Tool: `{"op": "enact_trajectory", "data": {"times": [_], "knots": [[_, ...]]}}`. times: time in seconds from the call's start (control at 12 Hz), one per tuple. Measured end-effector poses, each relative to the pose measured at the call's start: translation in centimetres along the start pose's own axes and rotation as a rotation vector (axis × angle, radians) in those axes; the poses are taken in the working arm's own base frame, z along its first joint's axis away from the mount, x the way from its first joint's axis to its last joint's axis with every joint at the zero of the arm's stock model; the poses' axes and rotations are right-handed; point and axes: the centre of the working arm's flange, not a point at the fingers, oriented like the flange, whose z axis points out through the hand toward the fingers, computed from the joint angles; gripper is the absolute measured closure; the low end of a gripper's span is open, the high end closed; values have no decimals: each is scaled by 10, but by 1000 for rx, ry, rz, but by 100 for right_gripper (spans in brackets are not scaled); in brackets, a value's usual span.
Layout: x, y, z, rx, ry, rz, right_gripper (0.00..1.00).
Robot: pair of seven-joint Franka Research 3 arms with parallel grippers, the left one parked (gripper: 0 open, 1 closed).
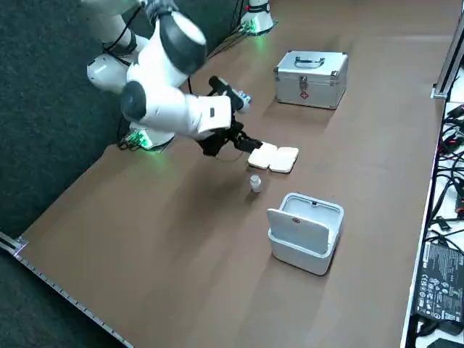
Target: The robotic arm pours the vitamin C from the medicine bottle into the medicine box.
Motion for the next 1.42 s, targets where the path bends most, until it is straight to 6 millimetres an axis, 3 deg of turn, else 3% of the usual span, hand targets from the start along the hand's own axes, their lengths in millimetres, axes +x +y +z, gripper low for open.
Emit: {"op": "enact_trajectory", "data": {"times": [0.33, 0.67, 1.0, 1.42], "knots": [[-61, 6, 31, 31, 134, -35, 0], [-106, 7, 59, 42, 218, -59, 0], [-139, 7, 72, 23, 342, -75, 0], [-160, 14, 89, -36, 515, -77, 0]]}}
